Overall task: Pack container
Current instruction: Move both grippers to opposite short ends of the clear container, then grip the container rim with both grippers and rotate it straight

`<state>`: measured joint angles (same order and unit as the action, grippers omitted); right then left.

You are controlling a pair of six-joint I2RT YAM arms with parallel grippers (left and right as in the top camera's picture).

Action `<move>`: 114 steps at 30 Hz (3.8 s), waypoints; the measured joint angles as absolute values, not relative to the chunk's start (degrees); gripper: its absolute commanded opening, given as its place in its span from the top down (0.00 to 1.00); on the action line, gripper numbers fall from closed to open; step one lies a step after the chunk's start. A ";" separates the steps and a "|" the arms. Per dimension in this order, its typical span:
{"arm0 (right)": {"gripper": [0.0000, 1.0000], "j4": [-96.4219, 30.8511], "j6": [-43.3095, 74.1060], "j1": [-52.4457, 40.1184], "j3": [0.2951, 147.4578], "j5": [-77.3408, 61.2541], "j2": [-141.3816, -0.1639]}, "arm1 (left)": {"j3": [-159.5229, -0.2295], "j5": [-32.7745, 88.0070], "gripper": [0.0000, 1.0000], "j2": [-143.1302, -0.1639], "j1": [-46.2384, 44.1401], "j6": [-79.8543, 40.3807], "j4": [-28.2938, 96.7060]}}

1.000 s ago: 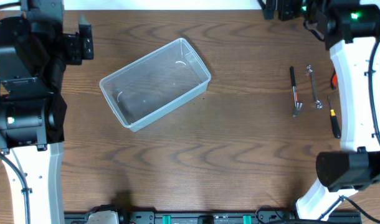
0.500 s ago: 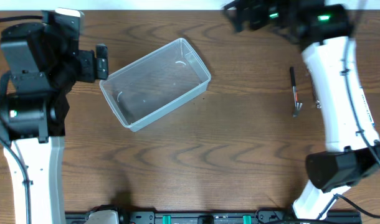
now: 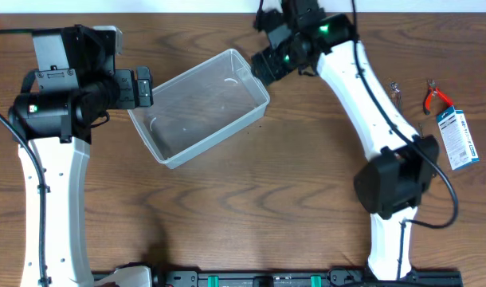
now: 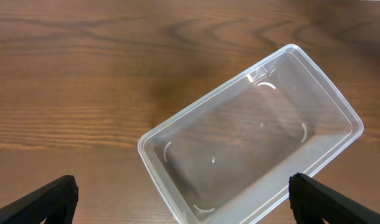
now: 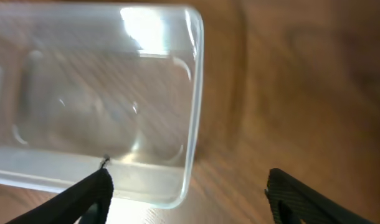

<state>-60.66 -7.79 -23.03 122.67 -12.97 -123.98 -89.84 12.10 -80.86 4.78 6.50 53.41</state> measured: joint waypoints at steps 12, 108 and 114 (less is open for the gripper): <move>0.04 -61.95 -7.86 -23.03 122.69 -10.66 -125.91 | -89.84 12.12 0.02 -88.03 4.78 5.98 54.26; 0.99 -57.89 -8.03 -22.96 109.75 -10.20 -125.91 | -79.09 7.07 0.94 -101.95 4.86 -6.44 50.15; 0.99 -58.02 -7.97 -22.96 109.75 -10.17 -125.91 | -79.09 7.05 0.94 -101.95 4.89 -6.46 49.87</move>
